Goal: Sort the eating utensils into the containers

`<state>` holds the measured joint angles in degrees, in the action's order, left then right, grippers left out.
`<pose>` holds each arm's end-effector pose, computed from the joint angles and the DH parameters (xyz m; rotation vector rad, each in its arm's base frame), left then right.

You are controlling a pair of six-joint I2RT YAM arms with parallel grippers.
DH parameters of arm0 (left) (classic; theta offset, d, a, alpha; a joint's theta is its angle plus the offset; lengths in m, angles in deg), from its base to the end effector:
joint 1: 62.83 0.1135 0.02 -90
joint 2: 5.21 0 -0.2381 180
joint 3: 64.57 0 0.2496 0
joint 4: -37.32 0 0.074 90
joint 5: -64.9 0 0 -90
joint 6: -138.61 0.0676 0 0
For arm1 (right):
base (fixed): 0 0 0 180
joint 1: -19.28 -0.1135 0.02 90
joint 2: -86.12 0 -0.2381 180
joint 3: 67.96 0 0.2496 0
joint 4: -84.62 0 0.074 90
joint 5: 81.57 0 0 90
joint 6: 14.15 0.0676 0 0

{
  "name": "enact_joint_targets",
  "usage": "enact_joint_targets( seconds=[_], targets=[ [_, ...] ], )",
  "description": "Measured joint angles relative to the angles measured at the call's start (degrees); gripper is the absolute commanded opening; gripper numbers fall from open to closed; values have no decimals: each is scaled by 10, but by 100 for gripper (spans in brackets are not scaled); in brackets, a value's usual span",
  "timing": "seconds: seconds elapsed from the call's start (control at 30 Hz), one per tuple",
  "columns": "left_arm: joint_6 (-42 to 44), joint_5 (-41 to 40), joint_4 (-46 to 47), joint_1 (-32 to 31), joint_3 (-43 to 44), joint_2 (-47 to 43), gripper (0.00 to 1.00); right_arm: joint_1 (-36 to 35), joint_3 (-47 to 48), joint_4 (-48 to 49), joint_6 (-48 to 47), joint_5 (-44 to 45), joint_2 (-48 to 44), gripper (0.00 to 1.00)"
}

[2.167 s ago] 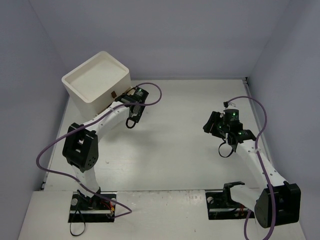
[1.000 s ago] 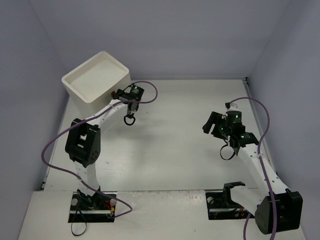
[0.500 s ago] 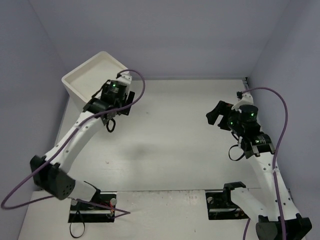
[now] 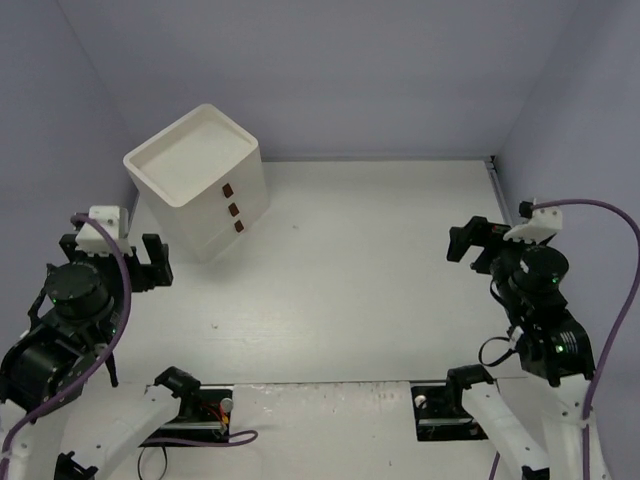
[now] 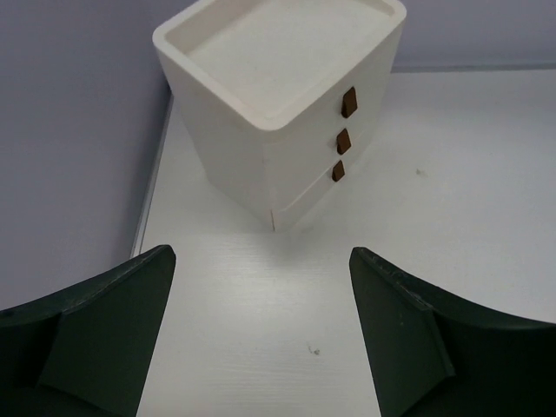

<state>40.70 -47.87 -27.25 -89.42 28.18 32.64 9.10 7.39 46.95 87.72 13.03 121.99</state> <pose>0.1100 -0.0258 0.4409 -0.0092 1.7273 -0.0987 0.1594 0.0231 0.4162 0.0867 1.5419 0.2437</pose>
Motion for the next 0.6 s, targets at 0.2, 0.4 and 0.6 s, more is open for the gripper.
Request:
enact_joint_targets(
  seconds=[0.2,0.4,0.6],
  targets=[
    [-20,-23,-53,0,-59,-64,79,-42,18,-1,-36,90,-61,100],
    [-46,-45,-88,0,-84,-139,79,-53,9,-5,-53,130,-86,100],
    [-61,-62,-105,0,-85,-191,79,-53,-10,-11,-58,134,-88,100]
  ],
)
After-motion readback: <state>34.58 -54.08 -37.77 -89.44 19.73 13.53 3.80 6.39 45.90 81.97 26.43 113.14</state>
